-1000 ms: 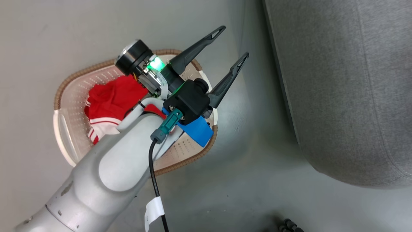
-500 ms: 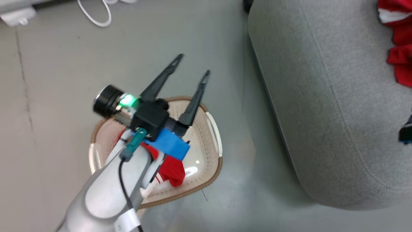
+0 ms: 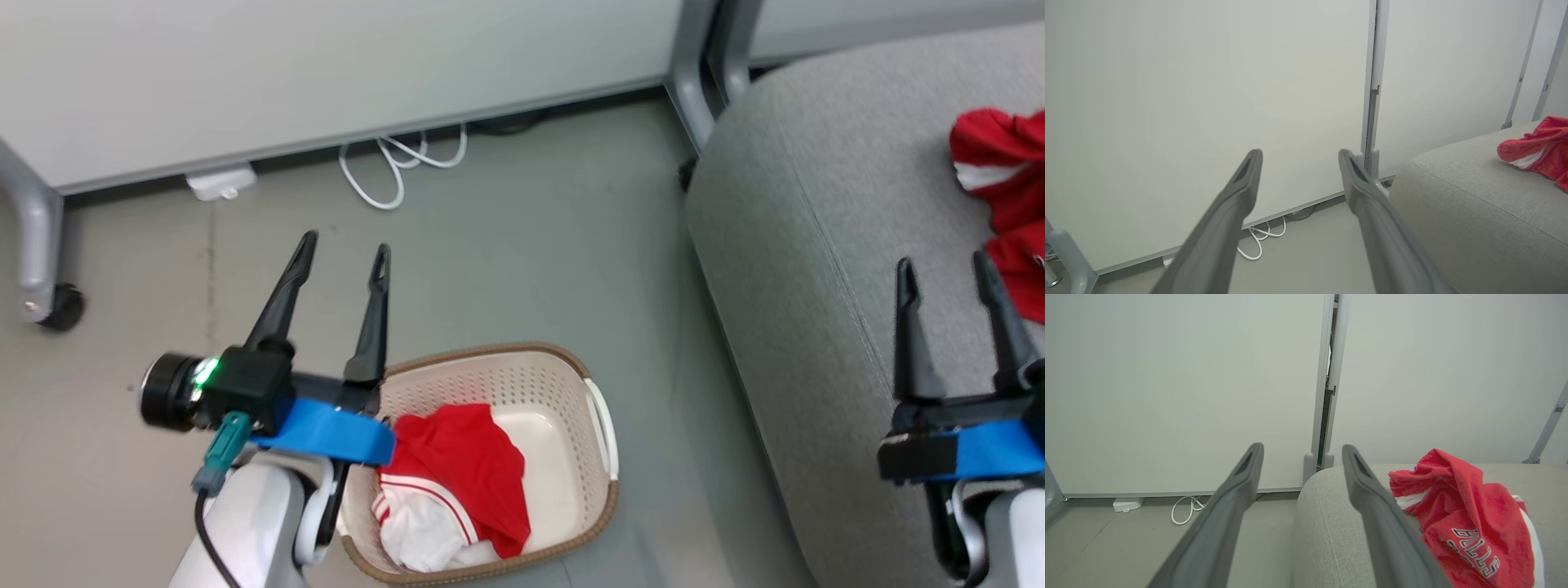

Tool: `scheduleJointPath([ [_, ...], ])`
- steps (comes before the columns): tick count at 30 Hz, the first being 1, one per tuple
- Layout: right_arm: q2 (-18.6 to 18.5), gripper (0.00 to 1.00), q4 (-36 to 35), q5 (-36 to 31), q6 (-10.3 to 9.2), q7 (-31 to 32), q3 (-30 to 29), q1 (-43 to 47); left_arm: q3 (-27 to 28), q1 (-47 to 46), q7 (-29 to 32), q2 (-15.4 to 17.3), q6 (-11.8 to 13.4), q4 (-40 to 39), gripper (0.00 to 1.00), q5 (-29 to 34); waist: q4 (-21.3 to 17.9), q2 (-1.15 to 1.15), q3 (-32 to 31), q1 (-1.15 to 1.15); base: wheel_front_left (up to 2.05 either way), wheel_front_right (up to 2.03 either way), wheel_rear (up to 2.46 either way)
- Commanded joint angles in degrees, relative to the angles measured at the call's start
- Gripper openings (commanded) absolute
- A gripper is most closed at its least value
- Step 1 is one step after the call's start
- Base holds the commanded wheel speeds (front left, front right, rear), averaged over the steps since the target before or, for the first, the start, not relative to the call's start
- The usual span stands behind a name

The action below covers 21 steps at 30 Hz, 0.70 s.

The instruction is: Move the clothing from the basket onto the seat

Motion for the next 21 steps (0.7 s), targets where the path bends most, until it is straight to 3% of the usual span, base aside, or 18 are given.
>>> scheduleJointPath([
  [1,0.4,1.0,-0.5,0.3,0.0,-0.2,0.4,1.5,1.1,1.6,-0.2,-0.1,-0.1,-0.3,1.0,0.6,2.7,0.0,-2.9,0.01,0.0,0.0,0.0],
  [11,2.6,1.0,-2.7,1.3,0.0,-0.2,4.0,8.0,10.4,11.2,-0.2,-3.3,-1.2,-3.2,1.0,4.2,6.4,0.0,-7.9,0.01,0.0,0.0,0.0],
  [21,3.9,1.0,-1.3,2.0,0.0,-0.2,6.2,12.3,14.5,17.0,-0.2,-5.9,-3.4,-5.4,1.0,7.2,8.1,0.0,-10.9,0.01,0.0,0.0,0.0],
])
